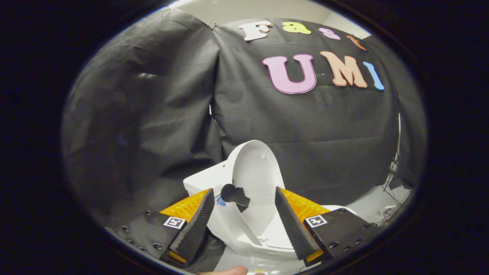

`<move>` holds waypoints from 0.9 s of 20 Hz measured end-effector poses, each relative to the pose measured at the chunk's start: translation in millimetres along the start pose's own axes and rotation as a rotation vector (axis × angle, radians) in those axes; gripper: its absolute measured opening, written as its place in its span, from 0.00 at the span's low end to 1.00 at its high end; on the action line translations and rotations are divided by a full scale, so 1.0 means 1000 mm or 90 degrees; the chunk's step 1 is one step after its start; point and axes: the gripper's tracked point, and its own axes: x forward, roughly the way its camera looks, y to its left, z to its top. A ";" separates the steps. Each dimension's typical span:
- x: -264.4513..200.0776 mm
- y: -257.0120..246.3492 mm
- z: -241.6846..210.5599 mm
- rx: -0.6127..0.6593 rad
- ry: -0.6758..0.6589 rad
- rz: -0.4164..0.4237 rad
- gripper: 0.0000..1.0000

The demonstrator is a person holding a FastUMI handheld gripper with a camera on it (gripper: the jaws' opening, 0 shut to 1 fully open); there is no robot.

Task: Open the toilet lid.

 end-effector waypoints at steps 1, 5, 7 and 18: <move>-0.004 -0.010 0.002 -0.005 -0.004 0.003 0.98; -0.016 -0.049 0.016 -0.005 -0.018 0.004 0.98; -0.022 -0.065 0.021 -0.014 -0.016 0.000 0.98; -0.065 -0.193 0.018 -0.034 -0.040 -0.076 0.97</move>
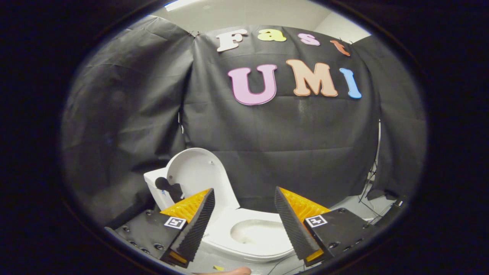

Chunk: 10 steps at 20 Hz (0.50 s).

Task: Open the toilet lid.

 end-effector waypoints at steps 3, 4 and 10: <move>-0.009 -0.038 -0.011 0.002 -0.001 -0.033 0.97; -0.013 -0.049 -0.017 0.008 0.005 -0.039 0.97; -0.033 -0.103 -0.054 0.029 0.035 -0.084 0.97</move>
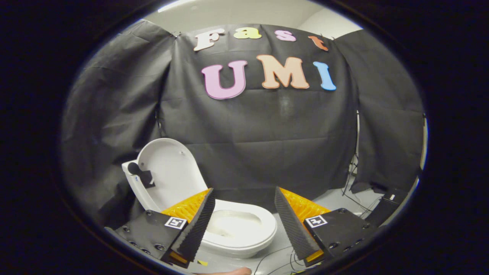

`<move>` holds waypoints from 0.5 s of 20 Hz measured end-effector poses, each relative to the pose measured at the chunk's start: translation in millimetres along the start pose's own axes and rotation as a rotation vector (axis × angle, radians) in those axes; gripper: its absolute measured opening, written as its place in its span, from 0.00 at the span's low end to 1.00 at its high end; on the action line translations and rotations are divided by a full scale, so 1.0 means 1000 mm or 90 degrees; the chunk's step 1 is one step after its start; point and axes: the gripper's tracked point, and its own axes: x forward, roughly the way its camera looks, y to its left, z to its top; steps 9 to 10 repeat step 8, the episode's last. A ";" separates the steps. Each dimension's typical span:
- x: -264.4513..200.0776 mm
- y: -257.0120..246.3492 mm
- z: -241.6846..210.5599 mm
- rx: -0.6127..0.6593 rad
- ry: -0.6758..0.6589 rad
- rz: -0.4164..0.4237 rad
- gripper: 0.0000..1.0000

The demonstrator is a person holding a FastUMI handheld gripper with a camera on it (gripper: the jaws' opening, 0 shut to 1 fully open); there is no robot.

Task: Open the toilet lid.

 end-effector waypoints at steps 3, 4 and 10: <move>-0.005 -0.014 -0.011 0.009 0.009 -0.015 0.97; -0.006 -0.016 -0.013 0.006 0.010 -0.016 0.97; -0.010 -0.022 -0.013 0.003 0.015 -0.019 0.97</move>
